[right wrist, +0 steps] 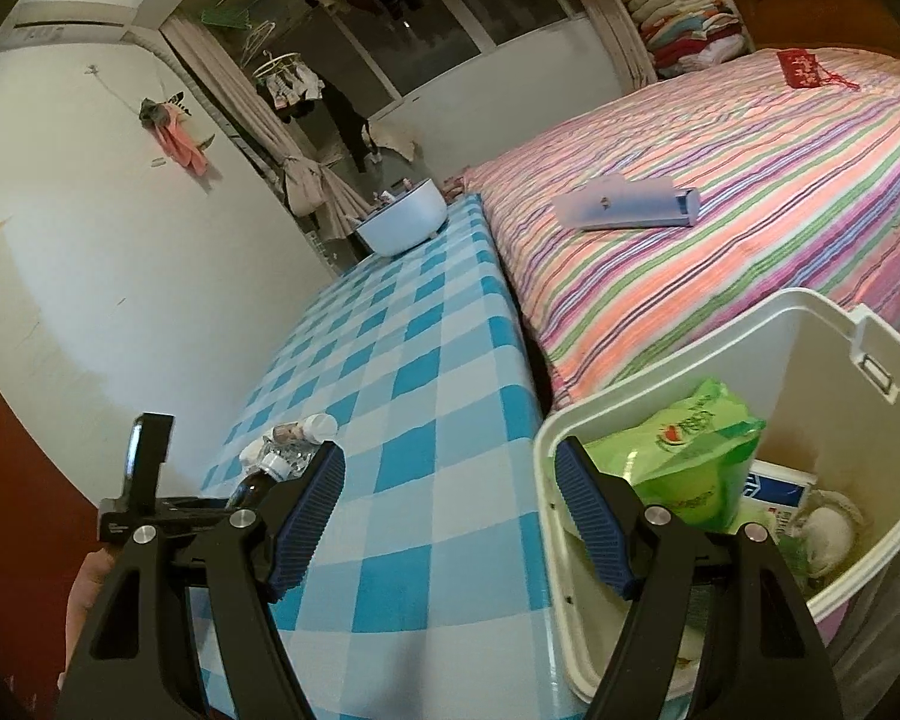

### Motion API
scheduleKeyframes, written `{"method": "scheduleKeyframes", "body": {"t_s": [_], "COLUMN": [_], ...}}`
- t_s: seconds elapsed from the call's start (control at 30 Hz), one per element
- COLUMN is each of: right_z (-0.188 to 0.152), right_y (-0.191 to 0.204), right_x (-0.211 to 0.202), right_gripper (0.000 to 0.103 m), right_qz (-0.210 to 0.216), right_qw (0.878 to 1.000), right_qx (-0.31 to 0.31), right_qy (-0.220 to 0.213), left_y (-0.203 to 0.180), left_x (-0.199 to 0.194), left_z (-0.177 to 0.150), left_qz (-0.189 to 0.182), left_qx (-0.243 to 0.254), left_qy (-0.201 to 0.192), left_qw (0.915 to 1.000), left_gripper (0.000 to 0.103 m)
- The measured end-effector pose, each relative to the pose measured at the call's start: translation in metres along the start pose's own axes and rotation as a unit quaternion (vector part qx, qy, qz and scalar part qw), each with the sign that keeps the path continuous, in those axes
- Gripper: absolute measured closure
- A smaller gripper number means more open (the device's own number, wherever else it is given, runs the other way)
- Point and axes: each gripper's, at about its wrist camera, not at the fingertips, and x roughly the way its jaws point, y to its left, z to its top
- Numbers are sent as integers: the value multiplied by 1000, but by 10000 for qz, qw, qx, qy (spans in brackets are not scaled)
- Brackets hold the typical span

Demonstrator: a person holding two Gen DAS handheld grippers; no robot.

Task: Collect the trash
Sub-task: 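Move the left gripper to the blue medicine bottle and close on it, then move the right gripper to the silver foil blister pack and grasp it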

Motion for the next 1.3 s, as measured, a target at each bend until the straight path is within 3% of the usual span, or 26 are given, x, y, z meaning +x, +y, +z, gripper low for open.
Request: {"method": "scheduleKeyframes", "body": {"t_s": [0.13, 0.43, 0.73, 0.93, 1.07, 1.3], "right_z": [2, 3, -10, -20, -26, -30], "right_y": [15, 58, 116, 135, 147, 161], "right_x": [14, 55, 126, 165, 187, 214], "right_gripper": [32, 32, 32, 33, 40, 42], "right_qz": [147, 672, 1222, 1160, 1066, 808], "right_qw": [9998, 9954, 9788, 9723, 9676, 9645], "right_qx": [-119, -521, -1042, -1212, -1419, -1568], "right_qy": [86, 449, 1268, 1626, 1797, 1967], "left_y": [1, 13, 43, 48, 53, 60], "left_x": [0, -15, -60, -85, -97, -103], "left_z": [-4, -9, -31, -40, -42, -47], "left_qz": [39, 62, -73, -215, -305, -396], "left_qx": [-42, -390, -1084, -1260, -1339, -1449], "left_qy": [-65, -343, -917, -1255, -1443, -1548], "left_qw": [10000, 9986, 9898, 9838, 9800, 9765], "left_gripper": [60, 61, 61, 61, 61, 61]}}
